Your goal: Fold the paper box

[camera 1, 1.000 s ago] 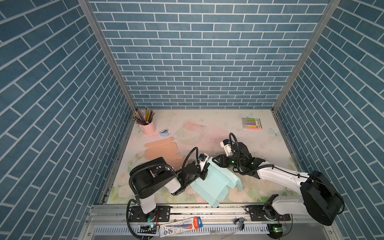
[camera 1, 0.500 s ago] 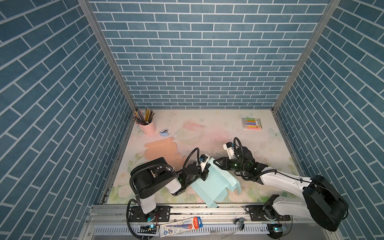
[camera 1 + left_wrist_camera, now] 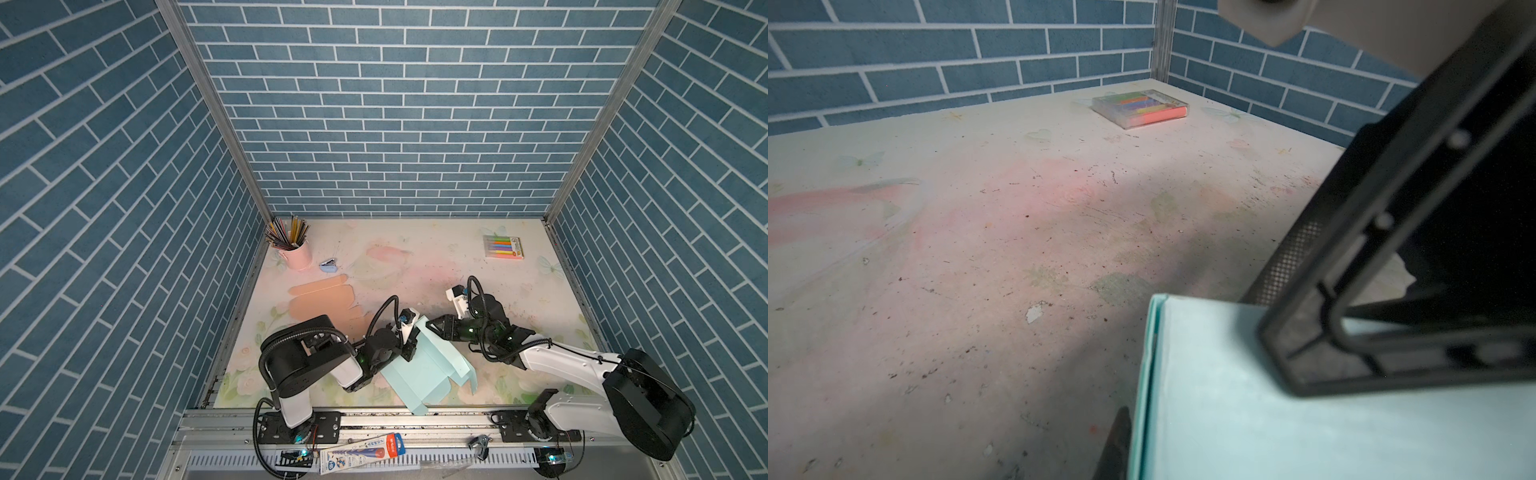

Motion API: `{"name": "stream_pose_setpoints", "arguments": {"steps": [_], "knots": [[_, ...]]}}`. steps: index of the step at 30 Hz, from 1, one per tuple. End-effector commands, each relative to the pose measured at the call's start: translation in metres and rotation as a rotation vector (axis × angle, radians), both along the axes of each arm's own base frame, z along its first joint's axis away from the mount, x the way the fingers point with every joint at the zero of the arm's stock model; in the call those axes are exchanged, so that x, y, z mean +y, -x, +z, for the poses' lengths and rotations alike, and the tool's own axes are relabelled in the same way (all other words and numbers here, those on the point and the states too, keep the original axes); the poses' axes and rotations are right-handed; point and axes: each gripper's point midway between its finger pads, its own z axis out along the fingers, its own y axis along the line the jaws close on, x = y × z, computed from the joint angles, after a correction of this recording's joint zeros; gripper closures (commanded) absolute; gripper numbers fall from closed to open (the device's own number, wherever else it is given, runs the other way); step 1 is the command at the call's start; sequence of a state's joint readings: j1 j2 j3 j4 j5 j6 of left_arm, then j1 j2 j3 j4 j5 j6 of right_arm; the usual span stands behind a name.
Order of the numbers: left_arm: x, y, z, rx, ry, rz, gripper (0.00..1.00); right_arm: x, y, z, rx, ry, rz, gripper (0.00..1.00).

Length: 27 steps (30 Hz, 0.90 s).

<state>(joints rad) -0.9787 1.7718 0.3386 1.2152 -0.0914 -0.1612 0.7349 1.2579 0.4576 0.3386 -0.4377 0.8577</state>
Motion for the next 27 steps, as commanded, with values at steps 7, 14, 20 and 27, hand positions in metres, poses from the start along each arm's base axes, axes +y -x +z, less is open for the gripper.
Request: {"name": "stream_pose_setpoints", "arguments": {"steps": [7, 14, 20, 27], "knots": [[-0.005, -0.008, 0.026, -0.033, 0.075, 0.028, 0.94, 0.006, 0.025, -0.007, 0.13, -0.044, 0.063, 0.68], [-0.003, -0.005, 0.026, -0.029, 0.072, 0.019, 0.96, 0.005, 0.018, 0.014, 0.087, -0.046, 0.058, 0.67], [-0.004, 0.002, 0.023, -0.013, 0.076, -0.012, 0.97, -0.016, -0.006, 0.044, 0.007, -0.037, -0.033, 0.6], [-0.004, 0.005, 0.028, -0.01, 0.092, -0.029, 0.97, -0.052, -0.032, 0.049, -0.05, 0.003, -0.146, 0.63]]}}
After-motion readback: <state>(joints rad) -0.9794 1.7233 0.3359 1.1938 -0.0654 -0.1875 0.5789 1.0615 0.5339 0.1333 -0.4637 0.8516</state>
